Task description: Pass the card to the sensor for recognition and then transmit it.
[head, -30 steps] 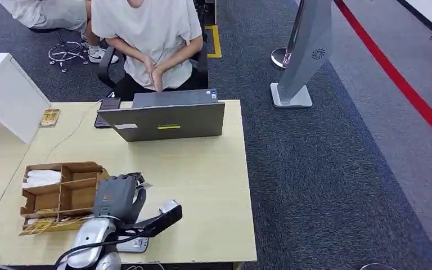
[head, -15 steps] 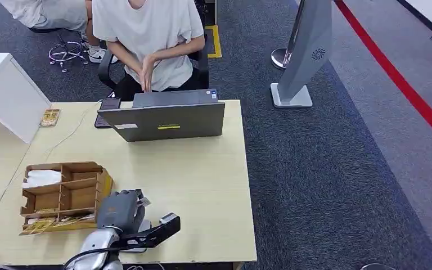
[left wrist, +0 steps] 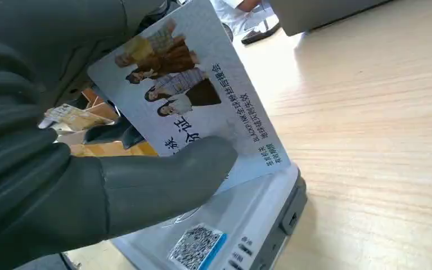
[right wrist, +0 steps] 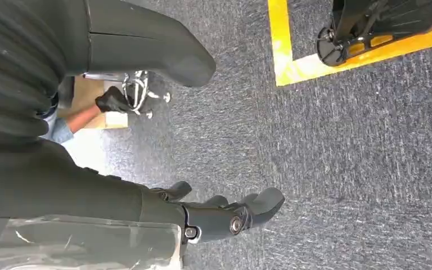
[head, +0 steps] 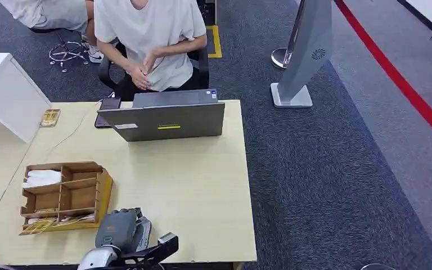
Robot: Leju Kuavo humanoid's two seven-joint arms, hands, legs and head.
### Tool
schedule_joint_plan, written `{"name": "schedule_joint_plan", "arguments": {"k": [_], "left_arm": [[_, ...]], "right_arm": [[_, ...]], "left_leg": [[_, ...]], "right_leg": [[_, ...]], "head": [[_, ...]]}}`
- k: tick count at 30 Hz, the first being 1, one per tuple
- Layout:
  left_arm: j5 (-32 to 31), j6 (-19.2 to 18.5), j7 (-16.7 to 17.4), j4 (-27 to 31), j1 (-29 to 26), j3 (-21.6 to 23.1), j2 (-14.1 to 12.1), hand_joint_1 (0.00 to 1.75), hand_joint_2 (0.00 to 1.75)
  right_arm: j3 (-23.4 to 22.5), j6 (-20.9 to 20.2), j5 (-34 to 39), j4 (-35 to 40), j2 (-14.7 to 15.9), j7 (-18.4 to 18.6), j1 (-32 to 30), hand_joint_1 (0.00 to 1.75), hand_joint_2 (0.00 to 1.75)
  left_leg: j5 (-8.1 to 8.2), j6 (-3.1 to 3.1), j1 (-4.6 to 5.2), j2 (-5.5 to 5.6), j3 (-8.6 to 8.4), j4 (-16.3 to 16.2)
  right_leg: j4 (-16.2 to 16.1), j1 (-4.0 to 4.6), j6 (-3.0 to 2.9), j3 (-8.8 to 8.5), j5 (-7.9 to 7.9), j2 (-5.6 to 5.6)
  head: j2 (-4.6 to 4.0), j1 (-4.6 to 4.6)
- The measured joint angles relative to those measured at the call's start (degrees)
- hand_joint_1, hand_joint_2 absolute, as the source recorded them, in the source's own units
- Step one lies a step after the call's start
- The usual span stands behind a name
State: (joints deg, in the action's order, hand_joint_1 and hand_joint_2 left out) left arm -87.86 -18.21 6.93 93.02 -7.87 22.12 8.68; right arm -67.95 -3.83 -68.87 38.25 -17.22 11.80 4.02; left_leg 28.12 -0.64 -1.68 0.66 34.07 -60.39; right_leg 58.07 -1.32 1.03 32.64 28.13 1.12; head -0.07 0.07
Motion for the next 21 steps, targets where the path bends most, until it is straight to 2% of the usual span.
{"name": "schedule_joint_plan", "arguments": {"k": [6,12,15,18,21], "left_arm": [[0.0,-1.4,0.3,0.9,-0.4,-0.1,-0.4,1.75,1.75],[0.0,-0.1,0.6,0.9,-0.3,-0.7,-0.3,1.75,1.75],[-0.1,4.4,0.1,1.4,0.2,-1.2,-0.3,1.75,1.75],[-0.1,15.1,-0.2,5.4,4.5,-1.3,-0.5,1.75,1.75],[-0.1,15.6,-0.4,10.3,9.4,-1.3,-1.0,1.75,1.75]], "right_arm": [[1.3,0.0,1.0,0.2,0.0,0.6,0.0,0.00,1.75],[2.5,-0.3,2.4,0.8,0.0,0.9,0.0,0.00,1.75],[3.7,-0.3,3.9,1.1,0.0,1.4,0.0,0.00,1.75],[6.1,-0.4,6.8,1.4,0.1,1.9,0.0,0.00,1.75],[10.1,-0.3,9.8,1.9,0.4,2.7,-0.4,0.00,1.75]], "left_leg": [[-0.01,0.00,0.00,0.00,-0.03,0.0],[-0.01,0.00,0.00,0.00,-0.04,0.0],[-0.02,-0.01,0.00,-0.01,-0.05,0.0],[-0.08,0.00,-0.01,0.00,0.02,0.0],[-0.10,-0.01,0.00,-0.06,-0.08,0.0]], "right_leg": [[0.0,0.00,0.00,-0.04,-0.01,0.00],[0.0,0.00,0.00,-0.02,-0.01,0.01],[0.0,0.00,0.00,0.04,-0.03,0.04],[0.0,0.00,-0.01,0.13,-0.07,0.00],[0.0,0.00,-0.06,0.03,-0.11,0.09]], "head": [[-0.02,0.00],[-0.02,0.02],[-0.02,0.02],[-0.02,0.02],[-0.02,-0.04]]}}
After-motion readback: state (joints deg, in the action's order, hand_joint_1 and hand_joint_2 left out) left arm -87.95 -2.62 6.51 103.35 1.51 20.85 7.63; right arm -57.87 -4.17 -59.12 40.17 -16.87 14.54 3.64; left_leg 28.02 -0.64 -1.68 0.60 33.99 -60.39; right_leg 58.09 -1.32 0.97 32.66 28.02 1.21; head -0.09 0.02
